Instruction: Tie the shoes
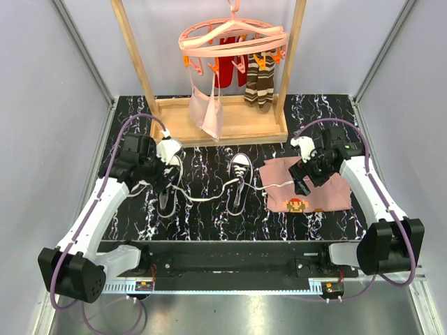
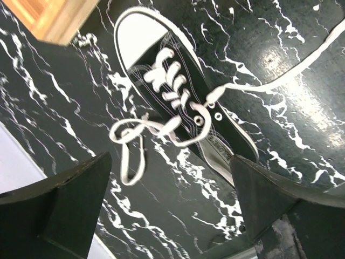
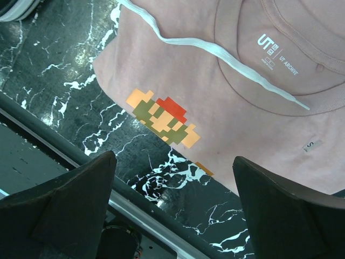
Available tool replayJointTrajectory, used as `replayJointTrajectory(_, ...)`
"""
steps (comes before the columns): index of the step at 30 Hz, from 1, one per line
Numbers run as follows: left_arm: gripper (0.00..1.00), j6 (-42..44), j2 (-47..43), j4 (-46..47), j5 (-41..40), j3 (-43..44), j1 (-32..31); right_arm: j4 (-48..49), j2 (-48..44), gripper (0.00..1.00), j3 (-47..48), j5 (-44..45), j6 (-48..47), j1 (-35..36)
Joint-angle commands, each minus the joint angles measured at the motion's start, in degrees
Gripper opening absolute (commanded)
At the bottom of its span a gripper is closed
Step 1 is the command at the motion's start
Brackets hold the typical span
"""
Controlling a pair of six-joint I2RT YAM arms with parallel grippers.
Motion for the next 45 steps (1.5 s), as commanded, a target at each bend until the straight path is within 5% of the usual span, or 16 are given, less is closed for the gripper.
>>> replayJointTrajectory(1, 0.99, 7.10, 2.51, 2.18, 2.71, 5.90, -1.44, 0.12, 1.74, 1.00, 2.43, 1.34, -1.25, -0.03)
replayJointTrajectory(9, 0.99, 29.60, 8.04, 0.42, 14.31, 6.27, -6.36, 0.21, 4.90, 1.00, 1.55, -0.16, -0.45, -0.11)
replayJointTrajectory(12, 0.99, 34.09, 13.21, 1.03, 12.06, 5.91, -10.13, 0.12, 5.96, 1.00, 1.46, -0.07, -0.45, -0.03)
replayJointTrajectory(19, 0.81, 43.04, 22.98, -1.60, 13.80, 5.48, -13.48, 0.21, 8.24, 1.00, 2.16, 0.28, 0.07, -0.11)
replayJointTrajectory(29, 0.68, 45.08, 29.84, -0.11, 14.77, 2.49, -16.99, 0.38, 9.30, 1.00, 2.52, 0.46, -0.81, -0.03)
replayJointTrajectory(42, 0.65, 45.26, 37.31, 3.32, 12.57, 0.03, -19.11, 0.65, 10.18, 1.00, 2.95, -0.42, -0.98, -0.11)
replayJointTrajectory(45, 0.55, 45.26, 38.37, 3.41, 12.39, -0.15, -19.54, 0.74, 10.71, 1.00, 3.13, -0.51, -1.16, -0.20)
